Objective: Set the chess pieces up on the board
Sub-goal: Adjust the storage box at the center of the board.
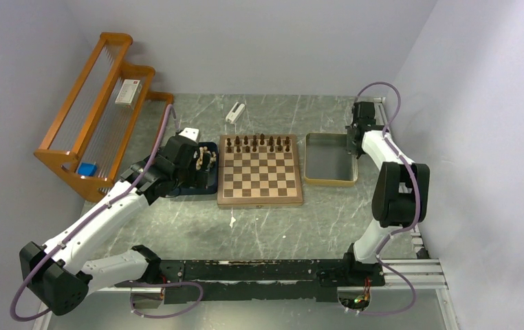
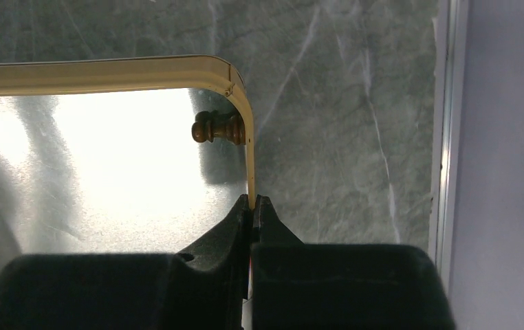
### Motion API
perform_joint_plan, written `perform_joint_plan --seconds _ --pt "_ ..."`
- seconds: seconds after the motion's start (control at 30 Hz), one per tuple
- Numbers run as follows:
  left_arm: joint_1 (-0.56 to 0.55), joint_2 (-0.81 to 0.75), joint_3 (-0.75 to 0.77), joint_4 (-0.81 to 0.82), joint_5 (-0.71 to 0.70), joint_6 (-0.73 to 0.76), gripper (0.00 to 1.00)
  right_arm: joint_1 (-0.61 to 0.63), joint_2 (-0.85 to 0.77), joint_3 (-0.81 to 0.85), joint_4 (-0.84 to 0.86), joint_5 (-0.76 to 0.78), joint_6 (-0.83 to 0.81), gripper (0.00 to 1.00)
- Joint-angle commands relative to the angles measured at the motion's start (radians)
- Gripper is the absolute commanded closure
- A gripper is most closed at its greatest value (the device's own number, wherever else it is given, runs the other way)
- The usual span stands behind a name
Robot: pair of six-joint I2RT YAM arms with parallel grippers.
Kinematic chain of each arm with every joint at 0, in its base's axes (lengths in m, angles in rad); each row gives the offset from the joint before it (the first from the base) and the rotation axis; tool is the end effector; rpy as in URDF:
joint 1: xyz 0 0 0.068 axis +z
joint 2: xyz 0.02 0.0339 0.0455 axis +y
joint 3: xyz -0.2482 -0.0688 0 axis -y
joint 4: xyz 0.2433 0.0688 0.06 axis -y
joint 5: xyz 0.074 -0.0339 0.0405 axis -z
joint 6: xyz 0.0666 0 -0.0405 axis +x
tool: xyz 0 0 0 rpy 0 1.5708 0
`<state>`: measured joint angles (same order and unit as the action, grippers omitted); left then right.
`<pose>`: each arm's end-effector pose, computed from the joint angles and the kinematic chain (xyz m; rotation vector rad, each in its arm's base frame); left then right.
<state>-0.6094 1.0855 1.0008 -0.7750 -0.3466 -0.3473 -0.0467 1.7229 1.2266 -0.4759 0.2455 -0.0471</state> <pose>0.2105 -0.1193 0.2687 0.1563 2.3591 -0.0366 0.3771 -0.0338 0.1812 0.0960 2.5341 -0.3489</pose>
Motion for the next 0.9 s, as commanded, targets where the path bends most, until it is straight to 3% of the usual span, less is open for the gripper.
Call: perform_joint_plan --seconds 0.0,0.33,0.87 --pt "0.008 -0.009 0.009 0.008 -0.023 0.019 0.01 0.0 0.036 0.048 0.028 -0.024 -0.106 1.0" --pt "0.009 -0.013 0.005 0.003 -0.014 0.029 0.01 0.02 0.127 0.117 0.015 -0.047 -0.192 0.98" --pt "0.009 -0.024 0.007 0.002 -0.007 0.032 0.01 0.064 0.213 0.181 -0.013 -0.014 -0.025 0.97"
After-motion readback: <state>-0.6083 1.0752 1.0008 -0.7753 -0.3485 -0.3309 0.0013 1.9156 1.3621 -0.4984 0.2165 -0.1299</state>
